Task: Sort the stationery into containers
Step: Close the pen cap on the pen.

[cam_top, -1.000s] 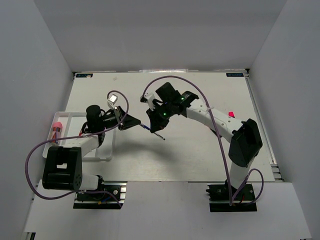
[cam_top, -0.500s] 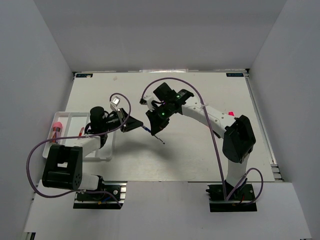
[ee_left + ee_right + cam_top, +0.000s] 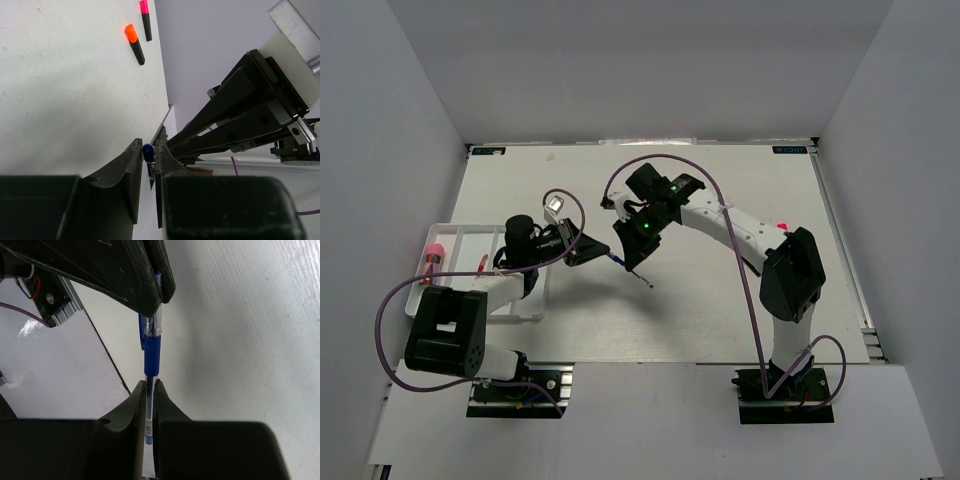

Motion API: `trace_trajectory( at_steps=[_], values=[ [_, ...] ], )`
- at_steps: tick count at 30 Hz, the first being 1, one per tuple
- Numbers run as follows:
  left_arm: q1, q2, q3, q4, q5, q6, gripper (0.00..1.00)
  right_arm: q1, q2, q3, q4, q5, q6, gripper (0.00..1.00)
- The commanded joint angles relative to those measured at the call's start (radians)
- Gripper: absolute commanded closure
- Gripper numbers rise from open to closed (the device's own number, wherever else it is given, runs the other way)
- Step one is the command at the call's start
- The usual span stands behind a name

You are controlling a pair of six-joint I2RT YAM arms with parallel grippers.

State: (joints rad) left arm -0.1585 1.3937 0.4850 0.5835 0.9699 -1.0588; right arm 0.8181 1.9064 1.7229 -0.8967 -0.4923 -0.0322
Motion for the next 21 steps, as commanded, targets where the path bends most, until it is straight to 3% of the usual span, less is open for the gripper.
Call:
trace_trajectory(
  at_steps=[1, 14, 16, 17, 21],
  values=[
    [-0.075, 0.002, -0.028, -0.059, 0.098, 0.033, 1.0, -0.008, -0.007, 0.109, 0.242, -0.046, 0.006, 1.0],
    [-0.044, 0.067, 0.024, -0.017, 0.118, -0.018, 1.0, -0.036, -0.09, -0.084, 0.278, -0.12, 0.015, 1.0],
    [-0.044, 0.085, 0.038, -0.013, 0.119, -0.02, 1.0, -0.048, -0.092, -0.103, 0.282, -0.135, 0.018, 0.95],
    [-0.044, 0.09, 0.041, -0.014, 0.121, -0.017, 1.0, -0.05, -0.095, -0.109, 0.283, -0.138, 0.02, 0.85],
    [-0.044, 0.122, 0.064, -0.005, 0.127, -0.009, 1.0, -0.068, -0.098, -0.134, 0.283, -0.15, 0.023, 0.64]
  ],
)
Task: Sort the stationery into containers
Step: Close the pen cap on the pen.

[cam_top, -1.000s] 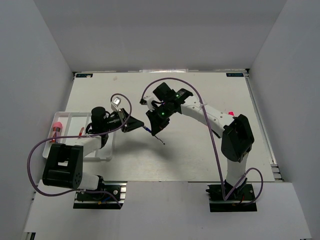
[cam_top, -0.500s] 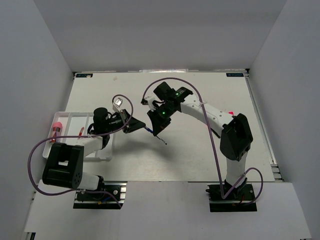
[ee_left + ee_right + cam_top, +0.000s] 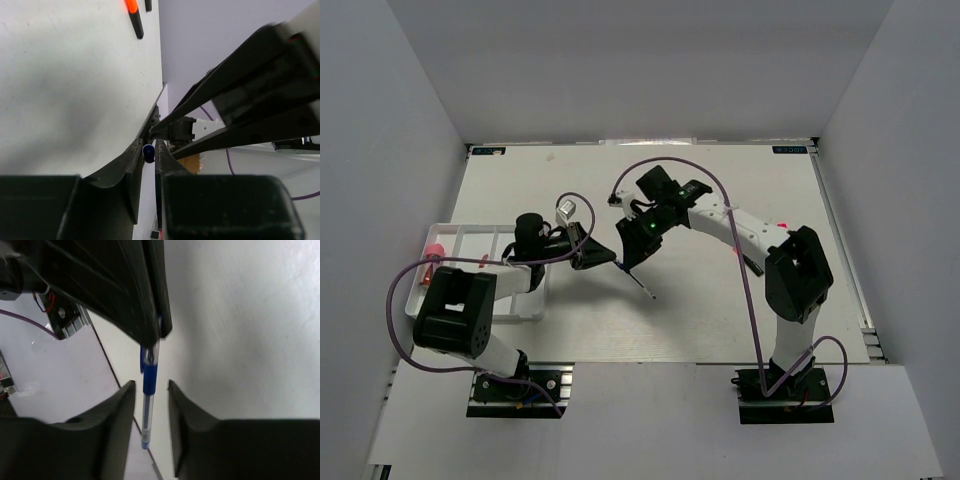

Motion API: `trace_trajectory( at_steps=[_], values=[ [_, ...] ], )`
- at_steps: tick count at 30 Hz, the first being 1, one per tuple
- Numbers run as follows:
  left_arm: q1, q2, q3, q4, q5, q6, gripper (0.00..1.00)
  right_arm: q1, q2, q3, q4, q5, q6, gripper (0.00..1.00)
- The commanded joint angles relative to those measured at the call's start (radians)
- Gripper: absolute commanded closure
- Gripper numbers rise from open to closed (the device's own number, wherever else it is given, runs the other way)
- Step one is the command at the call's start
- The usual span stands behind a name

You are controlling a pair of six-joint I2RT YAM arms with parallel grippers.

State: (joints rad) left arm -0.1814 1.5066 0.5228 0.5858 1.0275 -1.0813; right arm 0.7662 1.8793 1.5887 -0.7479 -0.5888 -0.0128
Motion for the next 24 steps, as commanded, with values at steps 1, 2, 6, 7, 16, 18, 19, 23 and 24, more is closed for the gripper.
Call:
trace_trajectory(
  at_steps=[1, 2, 6, 7, 16, 18, 19, 23, 24],
  values=[
    [-0.021, 0.012, 0.037, -0.007, 0.068, 0.014, 1.0, -0.021, -0.074, -0.002, 0.134, -0.055, 0.004, 0.59],
    [-0.01, 0.014, 0.042, -0.007, 0.069, 0.017, 1.0, -0.025, -0.077, -0.007, 0.136, -0.054, 0.005, 0.58],
    [-0.001, 0.026, 0.054, -0.007, 0.072, 0.018, 1.0, -0.041, -0.098, -0.048, 0.137, -0.046, -0.002, 0.5],
    [0.008, 0.024, 0.055, -0.009, 0.075, 0.018, 1.0, -0.042, -0.112, -0.059, 0.136, -0.046, -0.009, 0.49],
    [0.048, 0.018, 0.098, 0.009, 0.094, -0.014, 1.0, -0.05, -0.272, -0.256, 0.177, -0.124, -0.047, 0.35],
    [0.057, 0.014, 0.102, 0.02, 0.092, -0.026, 1.0, -0.048, -0.295, -0.282, 0.183, -0.134, -0.049, 0.34],
    [0.057, 0.014, 0.102, 0.028, 0.092, -0.032, 1.0, -0.048, -0.296, -0.286, 0.183, -0.134, -0.05, 0.32],
    [0.066, 0.0, 0.103, 0.049, 0.097, -0.054, 1.0, -0.047, -0.292, -0.305, 0.186, -0.138, -0.05, 0.3],
    [0.066, -0.009, 0.1, 0.049, 0.095, -0.057, 1.0, -0.047, -0.283, -0.306, 0.186, -0.14, -0.052, 0.3]
  ],
)
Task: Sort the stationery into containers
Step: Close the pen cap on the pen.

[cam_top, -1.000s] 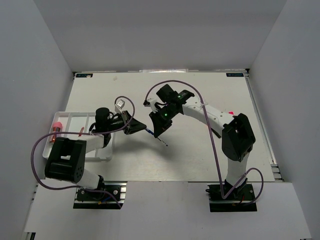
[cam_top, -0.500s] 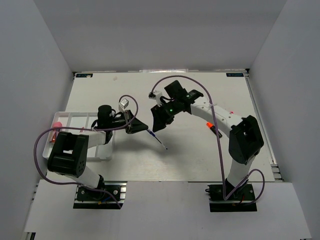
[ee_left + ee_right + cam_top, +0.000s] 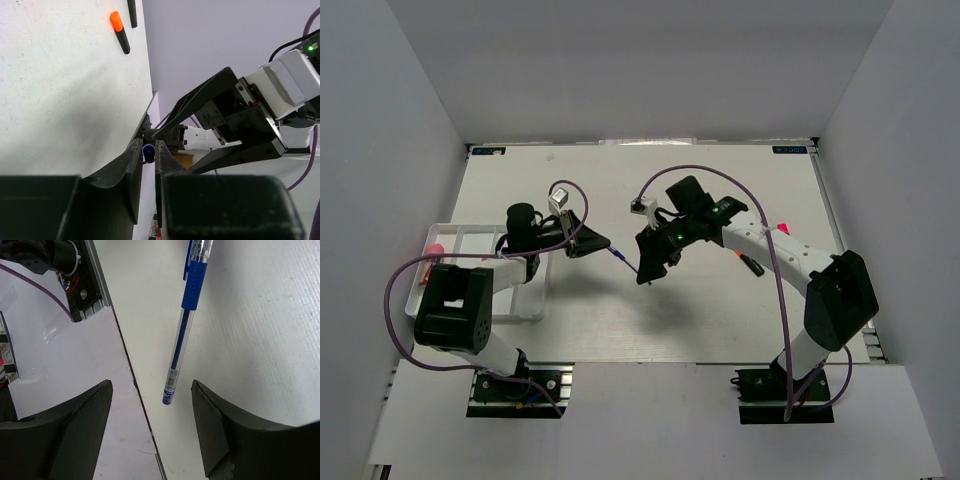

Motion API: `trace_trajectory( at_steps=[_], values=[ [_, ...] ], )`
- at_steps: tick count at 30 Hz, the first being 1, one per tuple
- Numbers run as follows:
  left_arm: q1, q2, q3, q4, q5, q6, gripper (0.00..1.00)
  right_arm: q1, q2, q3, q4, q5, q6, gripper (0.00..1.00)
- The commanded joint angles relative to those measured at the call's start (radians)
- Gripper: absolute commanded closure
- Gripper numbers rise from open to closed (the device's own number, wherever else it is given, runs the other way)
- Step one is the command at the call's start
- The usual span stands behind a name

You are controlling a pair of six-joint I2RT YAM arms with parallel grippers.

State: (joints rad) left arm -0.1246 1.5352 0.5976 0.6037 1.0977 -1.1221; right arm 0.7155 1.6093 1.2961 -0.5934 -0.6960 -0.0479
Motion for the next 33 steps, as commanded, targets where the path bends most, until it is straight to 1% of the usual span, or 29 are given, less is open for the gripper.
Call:
trace_trajectory(
  at_steps=[1, 5, 8, 11, 12, 15, 21, 25, 30, 33],
  values=[
    [0.01, -0.041, 0.024, 0.033, 0.024, -0.025, 1.0, 0.007, -0.009, -0.014, 0.033, -0.037, -0.014, 0.3],
    [0.01, -0.055, 0.018, 0.067, 0.028, -0.054, 1.0, 0.013, 0.023, -0.017, 0.038, -0.056, -0.007, 0.31],
    [0.01, -0.061, 0.016, 0.077, 0.031, -0.068, 1.0, 0.013, 0.04, -0.023, 0.041, -0.059, -0.006, 0.34],
    [0.01, -0.066, 0.01, 0.09, 0.031, -0.077, 1.0, 0.018, 0.044, -0.023, 0.044, -0.059, -0.006, 0.42],
    [0.01, -0.064, 0.01, 0.093, 0.031, -0.082, 1.0, 0.016, 0.046, -0.023, 0.043, -0.059, -0.006, 0.48],
    [0.01, -0.063, 0.008, 0.102, 0.031, -0.088, 1.0, 0.015, 0.046, -0.027, 0.044, -0.062, -0.007, 0.57],
    [0.01, -0.061, 0.007, 0.108, 0.031, -0.09, 1.0, 0.019, 0.044, -0.037, 0.043, -0.066, -0.012, 0.6],
    [0.01, -0.057, 0.008, 0.111, 0.031, -0.09, 1.0, 0.018, 0.037, -0.047, 0.046, -0.063, -0.01, 0.57],
    [0.01, -0.056, 0.007, 0.108, 0.033, -0.09, 1.0, 0.019, 0.029, -0.054, 0.047, -0.059, -0.013, 0.65],
    [0.019, -0.055, 0.008, 0.11, 0.034, -0.088, 1.0, 0.019, 0.026, -0.06, 0.052, -0.062, -0.012, 0.66]
  ],
)
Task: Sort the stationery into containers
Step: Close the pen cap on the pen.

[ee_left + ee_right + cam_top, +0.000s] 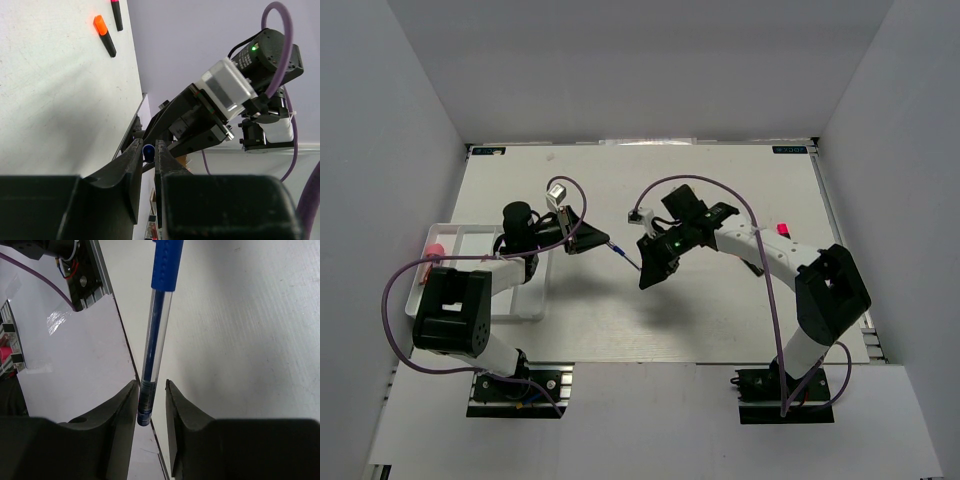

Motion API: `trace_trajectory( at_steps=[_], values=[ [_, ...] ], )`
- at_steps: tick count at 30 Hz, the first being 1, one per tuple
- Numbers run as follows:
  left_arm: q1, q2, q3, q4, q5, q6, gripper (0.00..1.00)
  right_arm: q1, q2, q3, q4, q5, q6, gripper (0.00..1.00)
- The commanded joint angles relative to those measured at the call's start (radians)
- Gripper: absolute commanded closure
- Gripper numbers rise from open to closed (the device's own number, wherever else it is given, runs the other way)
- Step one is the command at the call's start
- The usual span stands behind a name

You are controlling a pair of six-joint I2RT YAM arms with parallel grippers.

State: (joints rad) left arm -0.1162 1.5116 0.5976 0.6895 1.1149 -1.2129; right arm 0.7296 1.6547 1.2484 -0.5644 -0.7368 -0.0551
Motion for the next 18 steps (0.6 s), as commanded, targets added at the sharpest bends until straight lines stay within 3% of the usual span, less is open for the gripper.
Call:
trace_trajectory(
  at_steps=[1, 8, 11, 15, 18],
  values=[
    [0.01, -0.031, 0.01, 0.024, 0.017, 0.001, 1.0, 0.008, -0.019, -0.015, 0.021, -0.021, -0.005, 0.66],
    [0.01, -0.031, 0.01, 0.025, 0.017, 0.001, 1.0, 0.008, -0.027, -0.021, 0.024, -0.018, -0.005, 0.7],
    [0.01, -0.031, 0.004, 0.022, 0.019, 0.004, 1.0, 0.007, -0.021, -0.01, 0.018, -0.016, -0.006, 0.78],
    [0.01, -0.034, -0.002, 0.007, 0.022, 0.015, 1.0, 0.008, -0.01, 0.005, 0.012, -0.024, -0.011, 1.0],
    [0.001, -0.045, -0.005, -0.053, 0.022, 0.059, 1.0, 0.011, 0.0, 0.025, 0.005, -0.024, -0.017, 1.0]
  ],
)
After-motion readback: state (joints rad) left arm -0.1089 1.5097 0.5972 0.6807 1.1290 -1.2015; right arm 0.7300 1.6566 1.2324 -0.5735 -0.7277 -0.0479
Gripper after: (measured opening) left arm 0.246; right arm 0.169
